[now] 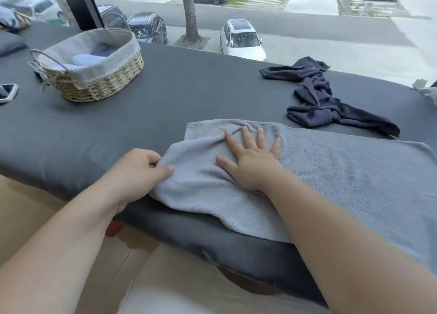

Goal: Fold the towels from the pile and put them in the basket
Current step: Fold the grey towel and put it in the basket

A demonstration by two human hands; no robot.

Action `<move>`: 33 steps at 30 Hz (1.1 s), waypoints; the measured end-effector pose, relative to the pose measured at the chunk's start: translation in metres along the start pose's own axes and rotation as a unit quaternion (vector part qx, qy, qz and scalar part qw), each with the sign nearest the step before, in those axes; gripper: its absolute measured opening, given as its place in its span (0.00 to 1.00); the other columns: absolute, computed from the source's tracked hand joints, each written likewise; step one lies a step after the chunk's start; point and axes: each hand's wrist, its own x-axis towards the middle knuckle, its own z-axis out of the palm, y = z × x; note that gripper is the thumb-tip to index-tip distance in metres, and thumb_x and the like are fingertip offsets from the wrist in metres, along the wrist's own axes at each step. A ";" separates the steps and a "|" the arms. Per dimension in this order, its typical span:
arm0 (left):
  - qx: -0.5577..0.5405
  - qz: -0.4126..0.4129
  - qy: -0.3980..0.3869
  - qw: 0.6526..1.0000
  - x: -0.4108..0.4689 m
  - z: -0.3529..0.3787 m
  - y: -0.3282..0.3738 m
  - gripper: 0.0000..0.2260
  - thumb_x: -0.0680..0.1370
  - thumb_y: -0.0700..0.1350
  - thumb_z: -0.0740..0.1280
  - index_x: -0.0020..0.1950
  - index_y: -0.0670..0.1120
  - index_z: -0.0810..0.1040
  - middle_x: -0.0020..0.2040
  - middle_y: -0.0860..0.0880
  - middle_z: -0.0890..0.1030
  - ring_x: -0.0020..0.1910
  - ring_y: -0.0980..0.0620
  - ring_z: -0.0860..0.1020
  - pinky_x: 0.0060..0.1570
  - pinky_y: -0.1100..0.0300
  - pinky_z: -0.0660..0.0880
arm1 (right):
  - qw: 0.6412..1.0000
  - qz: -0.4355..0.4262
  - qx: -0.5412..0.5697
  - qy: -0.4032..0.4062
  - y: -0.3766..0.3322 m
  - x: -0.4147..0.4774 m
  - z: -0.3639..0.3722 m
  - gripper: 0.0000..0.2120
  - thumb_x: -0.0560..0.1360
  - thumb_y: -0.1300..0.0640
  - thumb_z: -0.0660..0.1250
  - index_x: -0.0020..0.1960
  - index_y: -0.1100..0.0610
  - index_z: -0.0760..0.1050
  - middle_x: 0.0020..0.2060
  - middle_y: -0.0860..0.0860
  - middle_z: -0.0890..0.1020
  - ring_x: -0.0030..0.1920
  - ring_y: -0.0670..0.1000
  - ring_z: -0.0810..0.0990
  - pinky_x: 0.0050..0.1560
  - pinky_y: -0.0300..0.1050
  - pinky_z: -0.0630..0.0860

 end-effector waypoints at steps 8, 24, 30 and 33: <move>-0.044 0.008 -0.026 0.999 -0.024 -0.001 0.001 0.08 0.76 0.54 0.72 0.50 0.53 0.77 0.38 0.49 0.85 0.38 0.47 0.82 0.44 0.47 0.75 | 0.996 0.025 -0.050 0.071 -0.030 0.012 -0.032 0.32 0.77 0.29 0.44 0.73 0.44 0.66 0.71 0.56 0.68 0.72 0.61 0.62 0.69 0.66 0.56; -0.030 0.009 0.025 0.999 -0.046 0.006 -0.037 0.05 0.75 0.39 0.70 0.46 0.49 0.81 0.26 0.48 0.75 0.24 0.50 0.78 0.30 0.58 0.74 | 0.997 -0.032 -0.059 0.043 -0.116 0.061 -0.018 0.33 0.82 0.36 0.45 0.73 0.56 0.69 0.70 0.52 0.67 0.69 0.55 0.64 0.64 0.57 0.62; -0.044 0.000 0.121 0.992 -0.031 -0.013 -0.046 0.05 0.75 0.41 0.71 0.45 0.51 0.81 0.27 0.50 0.77 0.26 0.49 0.80 0.27 0.62 0.74 | 0.967 -0.037 0.241 0.071 -0.119 0.092 -0.028 0.33 0.80 0.34 0.51 0.73 0.58 0.65 0.79 0.49 0.55 0.77 0.54 0.56 0.74 0.57 0.61; 0.004 -0.004 0.167 0.986 -0.024 -0.019 -0.050 0.04 0.74 0.43 0.72 0.42 0.52 0.81 0.28 0.51 0.79 0.29 0.51 0.81 0.36 0.57 0.79 | 0.934 -0.051 0.351 0.040 -0.115 0.095 -0.028 0.22 0.81 0.37 0.54 0.52 0.56 0.69 0.79 0.49 0.55 0.75 0.52 0.62 0.73 0.55 0.64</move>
